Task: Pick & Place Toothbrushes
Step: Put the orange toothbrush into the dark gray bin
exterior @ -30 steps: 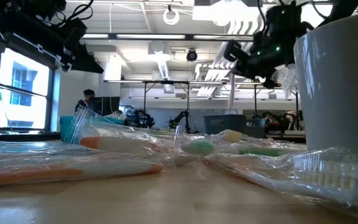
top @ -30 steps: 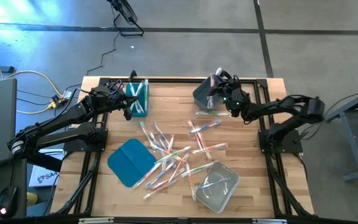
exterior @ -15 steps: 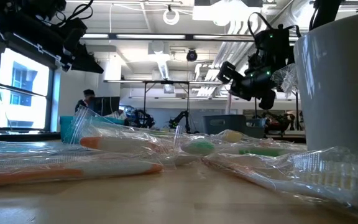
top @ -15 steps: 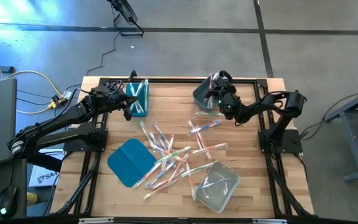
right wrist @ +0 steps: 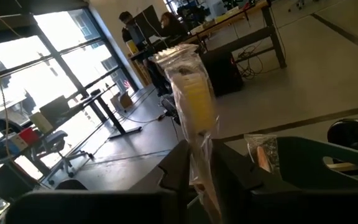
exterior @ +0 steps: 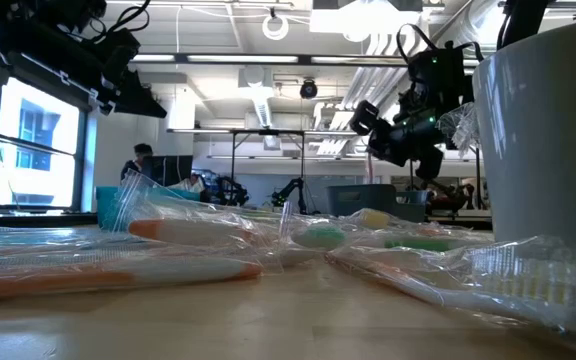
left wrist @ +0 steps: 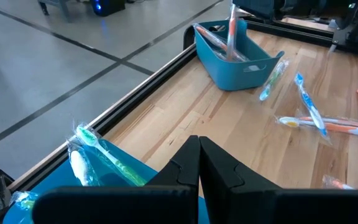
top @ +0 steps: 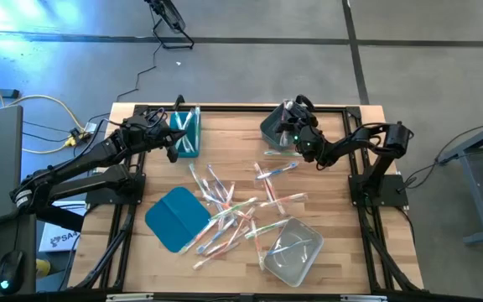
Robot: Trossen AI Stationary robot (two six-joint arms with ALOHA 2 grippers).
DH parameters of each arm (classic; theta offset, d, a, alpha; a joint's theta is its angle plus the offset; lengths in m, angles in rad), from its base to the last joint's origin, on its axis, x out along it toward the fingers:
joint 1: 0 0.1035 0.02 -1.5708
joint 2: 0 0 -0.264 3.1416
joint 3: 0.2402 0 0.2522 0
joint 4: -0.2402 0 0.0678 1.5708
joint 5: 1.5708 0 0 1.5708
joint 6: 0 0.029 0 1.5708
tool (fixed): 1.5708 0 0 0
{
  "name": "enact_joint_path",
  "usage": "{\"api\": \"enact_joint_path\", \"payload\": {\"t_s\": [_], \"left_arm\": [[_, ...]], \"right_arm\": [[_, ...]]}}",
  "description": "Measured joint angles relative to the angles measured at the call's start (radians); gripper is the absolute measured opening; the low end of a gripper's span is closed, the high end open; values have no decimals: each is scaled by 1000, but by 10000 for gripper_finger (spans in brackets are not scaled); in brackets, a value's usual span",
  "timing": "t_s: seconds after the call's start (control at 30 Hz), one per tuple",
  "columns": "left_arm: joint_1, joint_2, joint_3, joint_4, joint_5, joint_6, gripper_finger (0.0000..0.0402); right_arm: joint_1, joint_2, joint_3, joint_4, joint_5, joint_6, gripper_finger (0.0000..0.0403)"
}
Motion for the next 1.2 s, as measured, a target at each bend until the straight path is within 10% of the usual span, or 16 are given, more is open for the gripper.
{"api": "enact_joint_path", "payload": {"t_s": [0.43,1.2], "left_arm": [[0,0,0,0,0,0,1],[0,0,0,0,-1,0,1]], "right_arm": [[0,-4,0,-18,54,-25,149],[-67,-6,0,262,98,-517,115]]}}
